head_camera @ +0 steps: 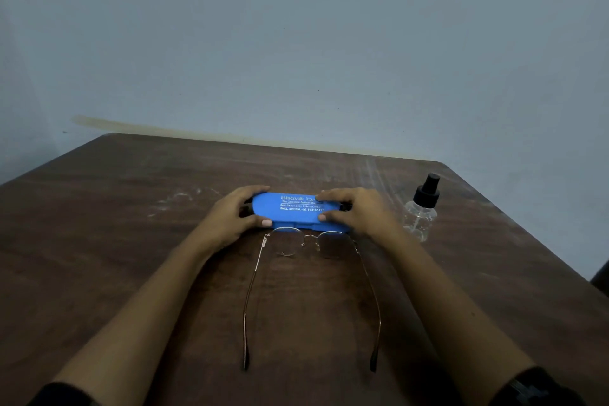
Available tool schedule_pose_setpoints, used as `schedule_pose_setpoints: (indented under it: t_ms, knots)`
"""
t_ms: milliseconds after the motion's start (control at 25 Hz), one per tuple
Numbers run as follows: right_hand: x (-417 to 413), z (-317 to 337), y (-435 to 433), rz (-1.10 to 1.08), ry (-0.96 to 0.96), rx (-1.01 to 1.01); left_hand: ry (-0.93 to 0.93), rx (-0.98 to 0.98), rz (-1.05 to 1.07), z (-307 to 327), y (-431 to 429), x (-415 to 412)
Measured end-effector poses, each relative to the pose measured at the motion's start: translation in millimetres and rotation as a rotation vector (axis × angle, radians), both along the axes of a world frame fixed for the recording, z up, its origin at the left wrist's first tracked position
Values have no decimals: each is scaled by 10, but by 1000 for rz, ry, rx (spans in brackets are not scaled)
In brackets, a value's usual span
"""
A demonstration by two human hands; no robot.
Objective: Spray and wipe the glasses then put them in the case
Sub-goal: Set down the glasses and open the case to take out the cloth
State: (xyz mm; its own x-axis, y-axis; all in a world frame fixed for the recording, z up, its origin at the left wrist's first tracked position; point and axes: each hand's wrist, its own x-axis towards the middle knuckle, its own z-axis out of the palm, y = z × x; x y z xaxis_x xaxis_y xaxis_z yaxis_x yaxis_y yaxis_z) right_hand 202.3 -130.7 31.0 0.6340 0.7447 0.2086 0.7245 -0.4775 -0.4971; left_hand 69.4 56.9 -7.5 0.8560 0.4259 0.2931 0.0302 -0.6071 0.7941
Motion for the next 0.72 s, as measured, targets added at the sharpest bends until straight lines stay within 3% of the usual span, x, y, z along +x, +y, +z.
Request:
schedule_pose_setpoints:
  t_ms: [160, 720]
  knots:
    - [63, -6, 71, 39, -55, -21, 9, 150, 80, -9, -15, 61]
    - [205, 51, 272, 247, -444, -173, 117, 104, 205, 73, -155, 184]
